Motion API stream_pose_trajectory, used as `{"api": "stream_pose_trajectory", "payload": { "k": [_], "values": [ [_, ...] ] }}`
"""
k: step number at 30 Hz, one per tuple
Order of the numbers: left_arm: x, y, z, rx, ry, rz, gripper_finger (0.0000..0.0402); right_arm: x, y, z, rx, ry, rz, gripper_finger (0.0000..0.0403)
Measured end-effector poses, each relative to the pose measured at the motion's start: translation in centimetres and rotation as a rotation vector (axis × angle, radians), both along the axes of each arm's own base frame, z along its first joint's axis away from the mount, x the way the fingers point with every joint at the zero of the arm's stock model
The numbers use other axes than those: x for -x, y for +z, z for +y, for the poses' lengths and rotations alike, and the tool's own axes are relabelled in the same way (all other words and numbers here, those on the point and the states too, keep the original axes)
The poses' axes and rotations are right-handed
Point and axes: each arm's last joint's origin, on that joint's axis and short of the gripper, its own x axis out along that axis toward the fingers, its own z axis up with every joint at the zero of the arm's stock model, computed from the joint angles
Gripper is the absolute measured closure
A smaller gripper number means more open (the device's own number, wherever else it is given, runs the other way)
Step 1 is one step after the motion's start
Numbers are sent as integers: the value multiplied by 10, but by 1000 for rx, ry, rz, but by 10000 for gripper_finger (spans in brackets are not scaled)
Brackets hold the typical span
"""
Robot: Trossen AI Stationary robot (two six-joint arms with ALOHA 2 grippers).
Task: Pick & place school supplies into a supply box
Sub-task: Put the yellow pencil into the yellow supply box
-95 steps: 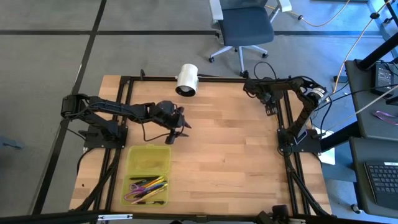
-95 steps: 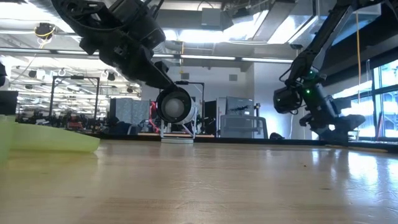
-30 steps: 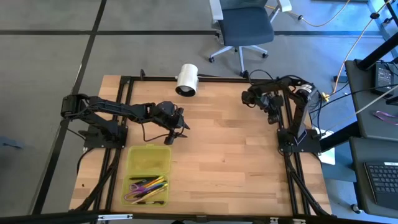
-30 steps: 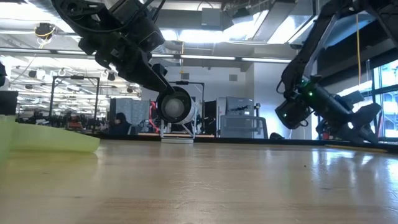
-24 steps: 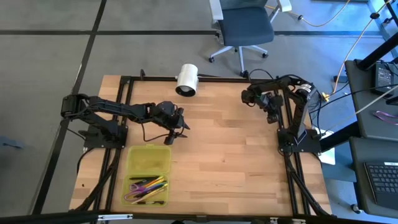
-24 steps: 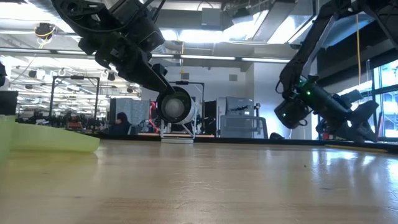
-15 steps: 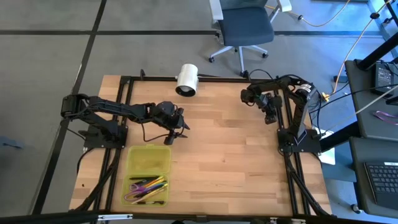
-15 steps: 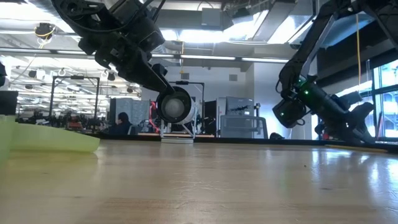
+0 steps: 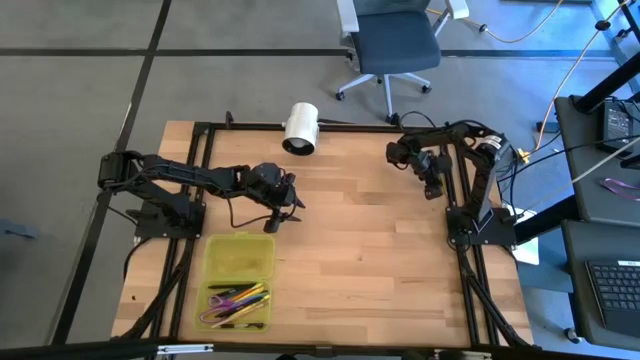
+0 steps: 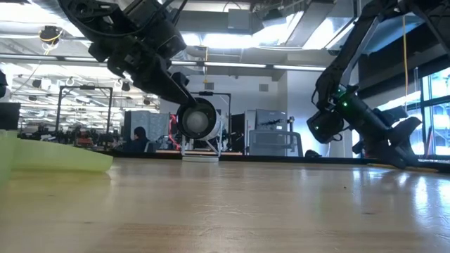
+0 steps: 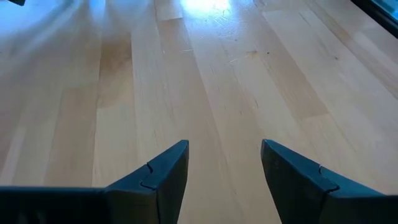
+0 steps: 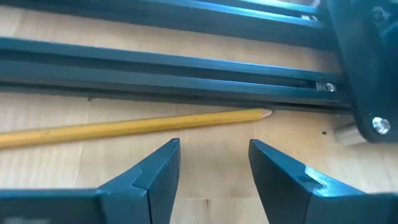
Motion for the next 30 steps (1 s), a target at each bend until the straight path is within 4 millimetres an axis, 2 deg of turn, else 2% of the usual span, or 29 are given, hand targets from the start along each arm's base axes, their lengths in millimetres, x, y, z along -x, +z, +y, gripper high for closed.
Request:
{"api": "stream_pose_trajectory", "payload": {
  "k": [4, 11, 17, 25, 30],
  "values": [
    [0, 0, 0, 5, 4, -1, 210, -2, 6, -2, -18, 102, -13, 208],
    [0, 0, 0, 2, 6, -1, 210, -13, 31, -16, 41, 447, 112, 208],
    [-2, 3, 1, -9, 11, -38, 208, -21, 47, -27, -83, 734, 211, 208],
    [-4, 6, 1, -16, 12, -73, 212, -32, 43, -40, -298, 1117, 195, 208],
    [-4, 6, 1, -16, 12, -72, 208, -35, 42, -43, -334, 1203, 210, 208]
  ]
}}
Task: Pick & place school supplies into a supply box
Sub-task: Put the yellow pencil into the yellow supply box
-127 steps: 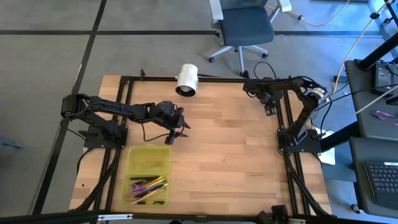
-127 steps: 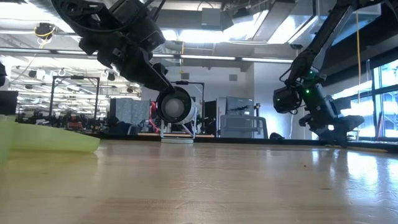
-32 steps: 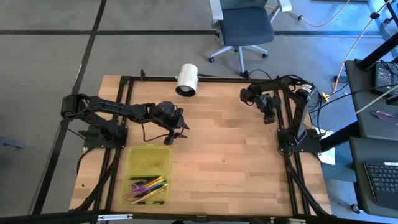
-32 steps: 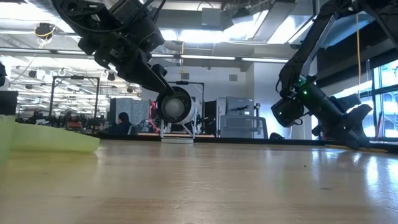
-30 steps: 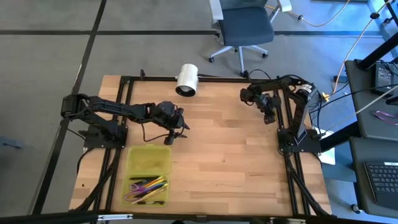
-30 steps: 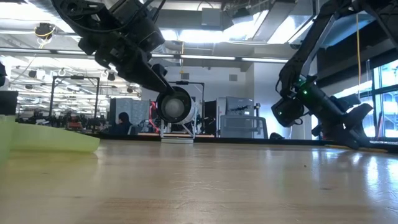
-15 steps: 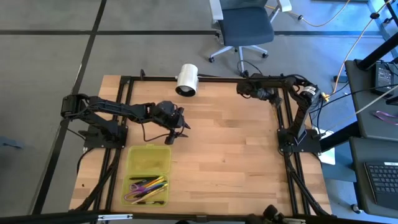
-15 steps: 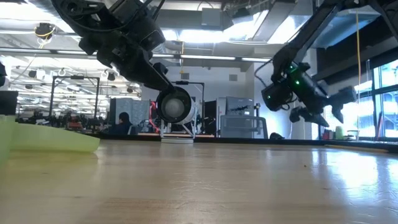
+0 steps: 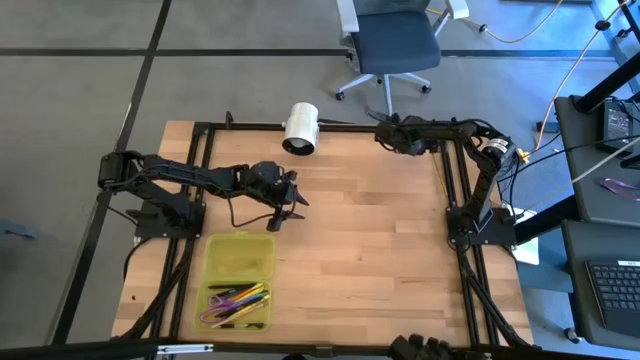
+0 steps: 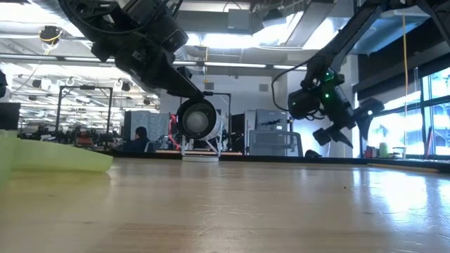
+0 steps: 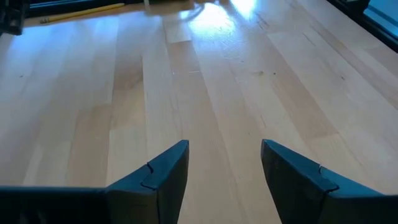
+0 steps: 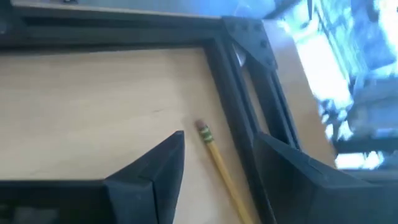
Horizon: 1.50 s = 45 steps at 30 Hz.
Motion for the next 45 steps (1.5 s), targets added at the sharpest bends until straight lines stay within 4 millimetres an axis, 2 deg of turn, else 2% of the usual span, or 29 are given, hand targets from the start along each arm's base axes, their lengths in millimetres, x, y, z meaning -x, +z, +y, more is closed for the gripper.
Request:
{"api": "stream_pose_trajectory", "payload": {
  "k": [8, 19, 22, 25, 30, 36, 40, 45],
  "values": [
    [0, 0, 0, -1, 1, -2, 212, 0, 0, 0, -545, 611, 385, 208],
    [0, 0, 0, -1, 1, -2, 208, 1, 0, 0, -1423, 1559, 982, 208],
    [0, 0, 0, -1, 1, -3, 210, 5, 0, -5, -1597, 1748, 1079, 208],
    [0, 0, 0, -1, 1, -3, 212, 11, -2, -11, -1654, 1854, 1046, 208],
    [0, 0, 0, -43, -24, -10, 210, 23, -5, -19, -1626, 2021, 824, 208],
    [0, 0, 0, -52, -29, -12, 209, 31, -7, -27, -1703, 2085, 922, 208],
    [0, 0, 0, -53, -29, -12, 212, 37, -7, -32, -1734, 2134, 932, 208],
    [0, 0, 0, -53, -29, -11, 210, 38, -9, -35, -1693, 2214, 900, 208]
  ]
}}
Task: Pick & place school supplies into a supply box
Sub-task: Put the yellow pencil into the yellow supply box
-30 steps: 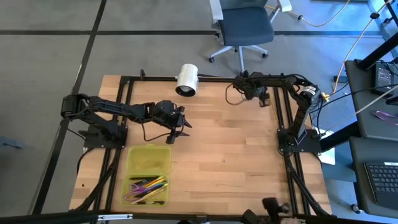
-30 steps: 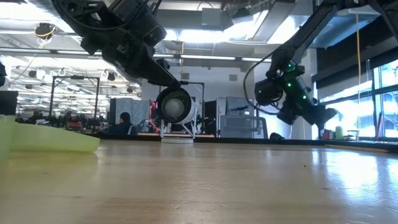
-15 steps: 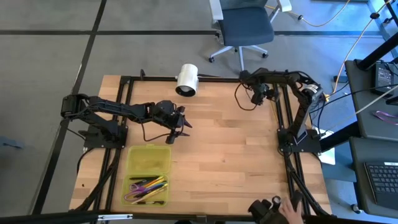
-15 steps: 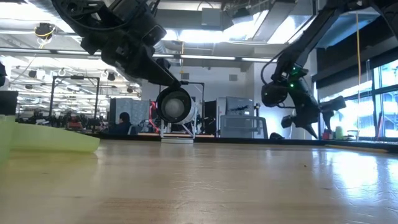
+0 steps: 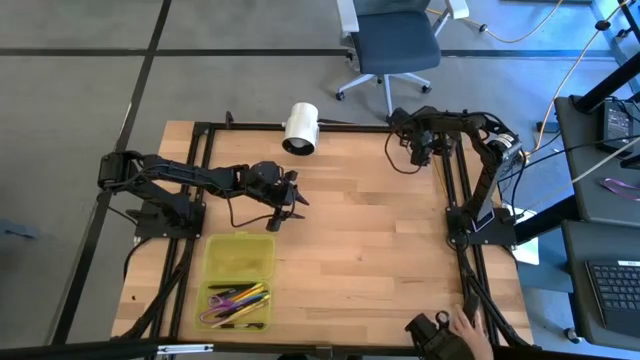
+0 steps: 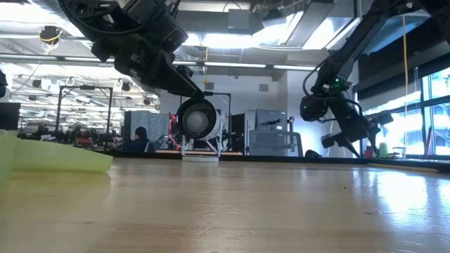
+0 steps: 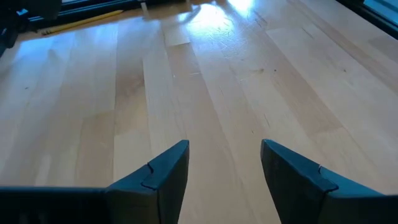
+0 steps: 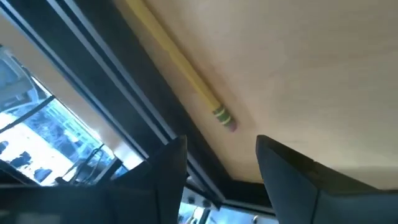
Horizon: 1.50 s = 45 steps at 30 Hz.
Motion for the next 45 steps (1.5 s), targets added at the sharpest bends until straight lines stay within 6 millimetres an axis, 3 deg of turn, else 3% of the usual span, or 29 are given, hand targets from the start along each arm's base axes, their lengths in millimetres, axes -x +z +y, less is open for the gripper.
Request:
{"api": "stream_pose_trajectory", "payload": {
  "k": [10, 16, 29, 45],
  "values": [
    [0, -1, 4, -74, 121, 14, 212, 0, -1, 0, -35, 24, -19, 208],
    [0, -1, 6, -116, 188, 20, 210, -5, -1, -1, -63, 145, -10, 208],
    [0, 1, 11, -201, 329, 18, 208, 0, -1, -5, -75, 138, -17, 208],
    [0, 2, 13, -341, 320, 18, 211, -2, -2, -7, -37, 112, -52, 208]
  ]
}}
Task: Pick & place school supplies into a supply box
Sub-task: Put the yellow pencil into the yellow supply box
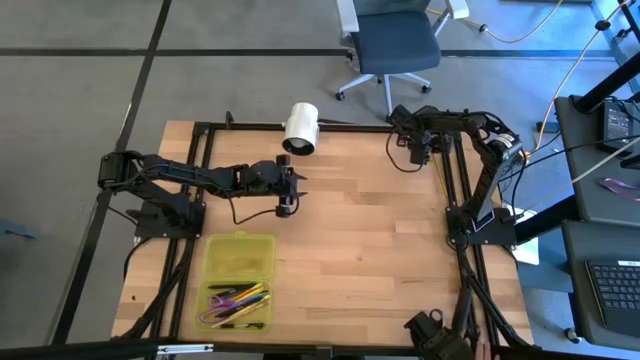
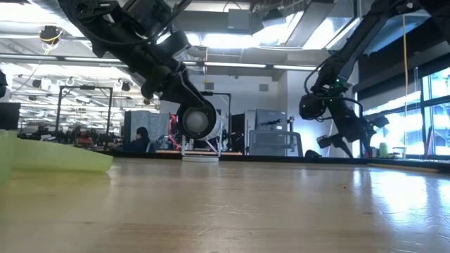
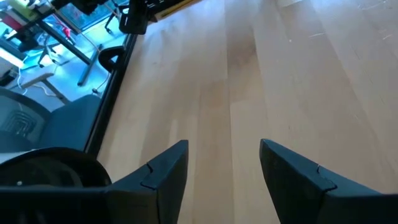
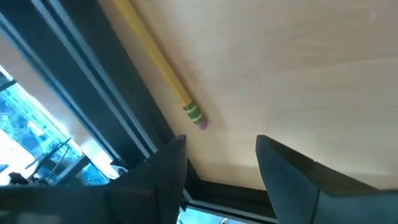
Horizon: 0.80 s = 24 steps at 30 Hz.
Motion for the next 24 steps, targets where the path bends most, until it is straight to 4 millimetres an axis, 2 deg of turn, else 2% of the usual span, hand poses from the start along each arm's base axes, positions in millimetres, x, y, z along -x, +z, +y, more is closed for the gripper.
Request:
{"api": "stream_pose_trajectory", "payload": {
  "k": [4, 10, 17, 24],
  "values": [
    [0, 0, 0, 3, 1, -1, 214, -2, -1, 1, 17, -134, -97, 208],
    [0, 0, 0, 3, 1, -1, 215, 2, -1, -2, 96, -313, -140, 208],
    [0, 0, 0, 4, 2, -1, 213, 5, -1, -2, 23, -200, -97, 208],
    [0, 0, 0, 6, 3, -1, 214, 7, 0, -3, 139, -338, -79, 208]
  ]
}}
